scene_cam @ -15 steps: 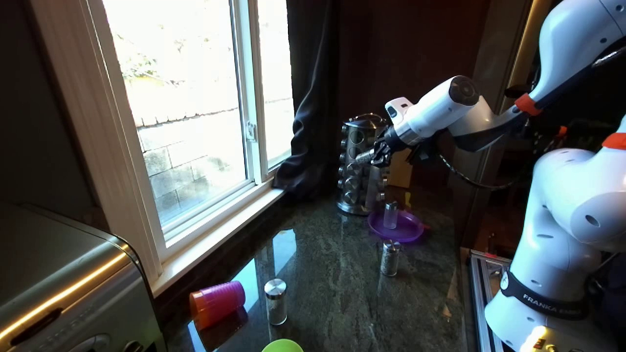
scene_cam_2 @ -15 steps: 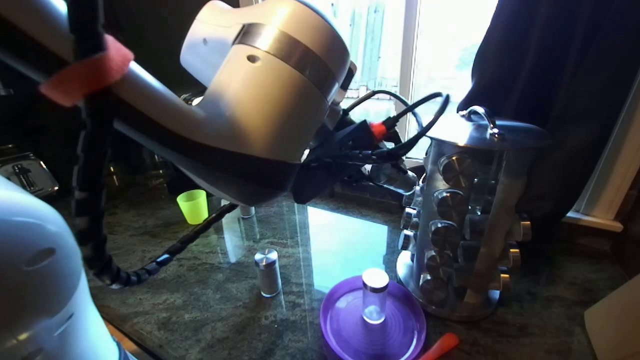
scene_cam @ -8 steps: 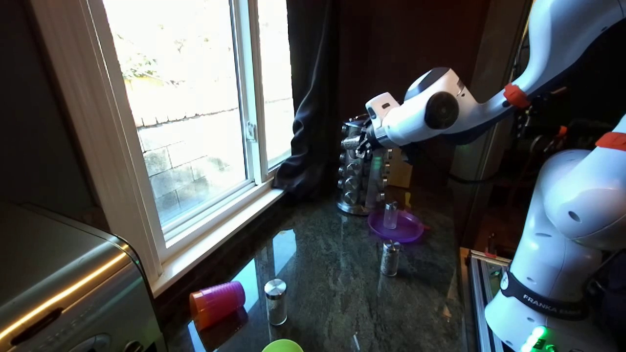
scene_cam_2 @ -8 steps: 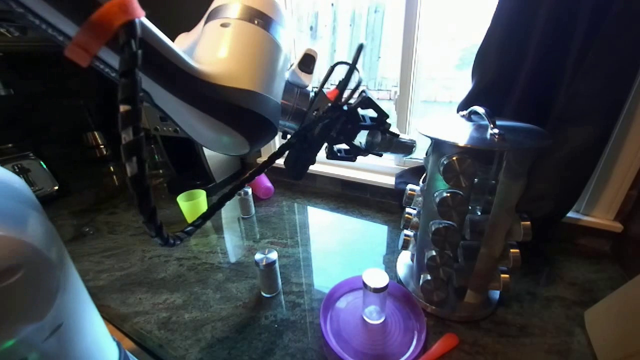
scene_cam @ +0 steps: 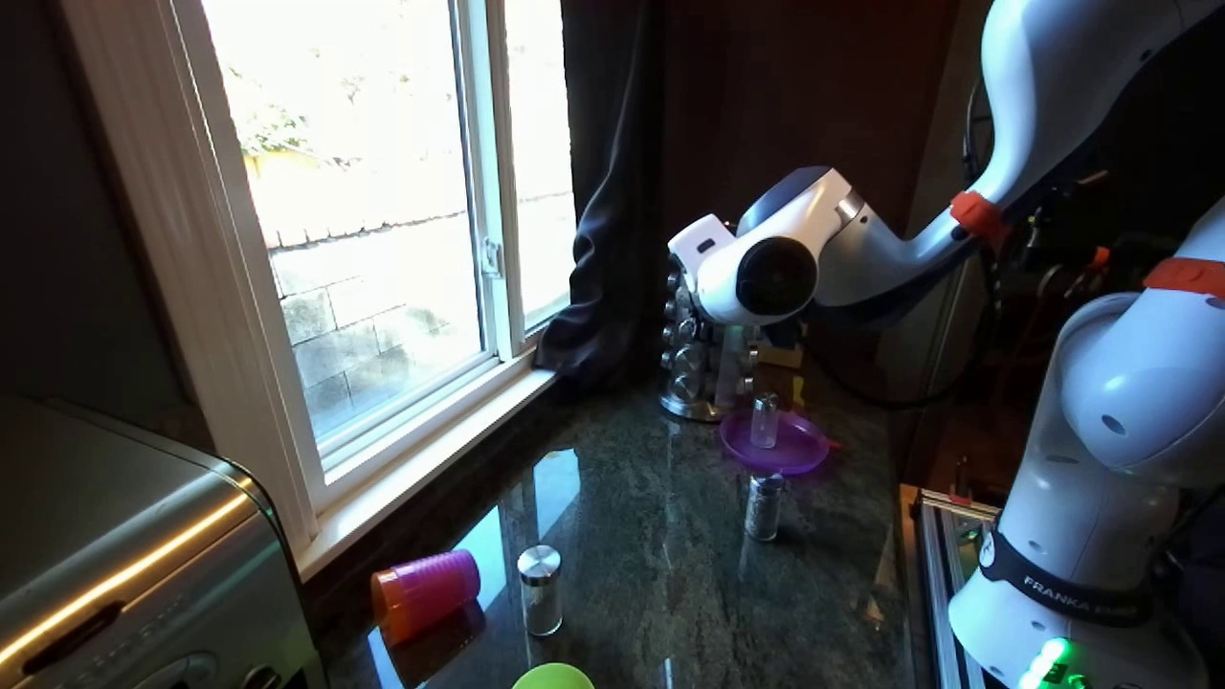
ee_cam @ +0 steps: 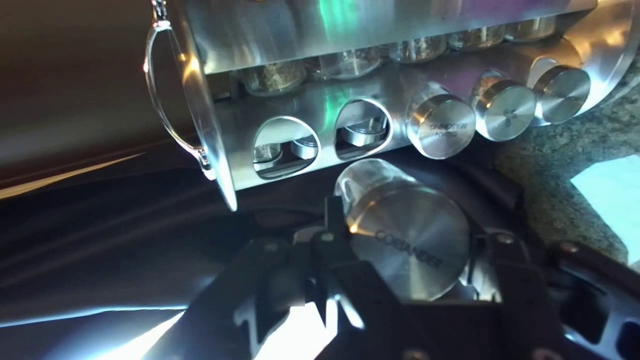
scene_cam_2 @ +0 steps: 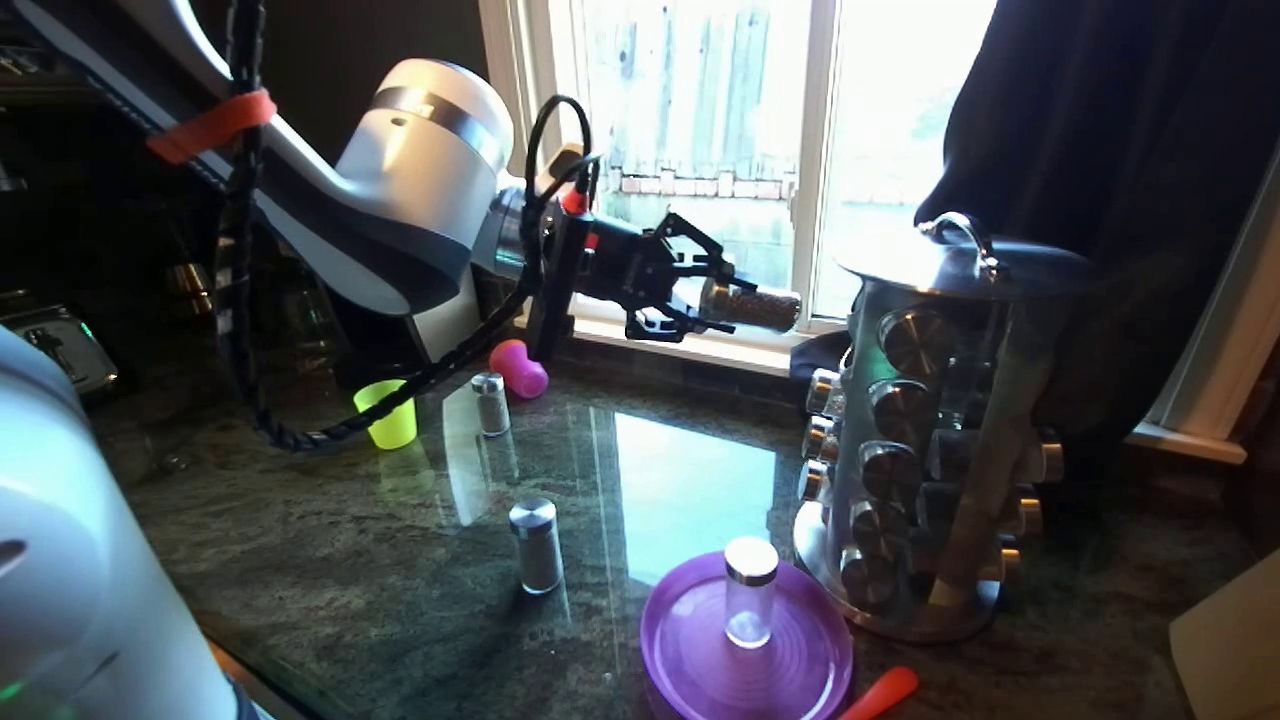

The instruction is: Put the spice bottle on the rack

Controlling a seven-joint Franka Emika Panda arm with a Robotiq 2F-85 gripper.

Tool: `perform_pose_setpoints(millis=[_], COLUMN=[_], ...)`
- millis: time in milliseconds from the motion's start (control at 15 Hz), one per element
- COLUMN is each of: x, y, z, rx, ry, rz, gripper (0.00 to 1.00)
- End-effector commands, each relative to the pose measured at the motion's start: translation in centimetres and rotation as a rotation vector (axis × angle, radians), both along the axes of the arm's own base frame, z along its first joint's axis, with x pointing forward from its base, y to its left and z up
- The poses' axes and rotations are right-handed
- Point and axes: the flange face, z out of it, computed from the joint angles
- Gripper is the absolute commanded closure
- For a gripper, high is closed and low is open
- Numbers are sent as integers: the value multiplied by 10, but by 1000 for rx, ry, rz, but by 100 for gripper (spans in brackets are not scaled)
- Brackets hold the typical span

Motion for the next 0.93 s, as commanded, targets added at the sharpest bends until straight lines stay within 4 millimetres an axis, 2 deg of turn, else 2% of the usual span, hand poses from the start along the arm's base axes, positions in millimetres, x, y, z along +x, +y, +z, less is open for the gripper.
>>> perform_pose_setpoints(millis=[0, 67, 133, 533, 867], x=[0, 0, 0, -1, 8], y=[-1, -1, -2, 7, 13], z=[0, 0, 0, -3, -3], rx=[0, 0, 0, -18, -5], ry=[3, 4, 4, 75, 94], rz=[-4, -5, -5, -145, -190], gripper=[51, 51, 76, 76, 76])
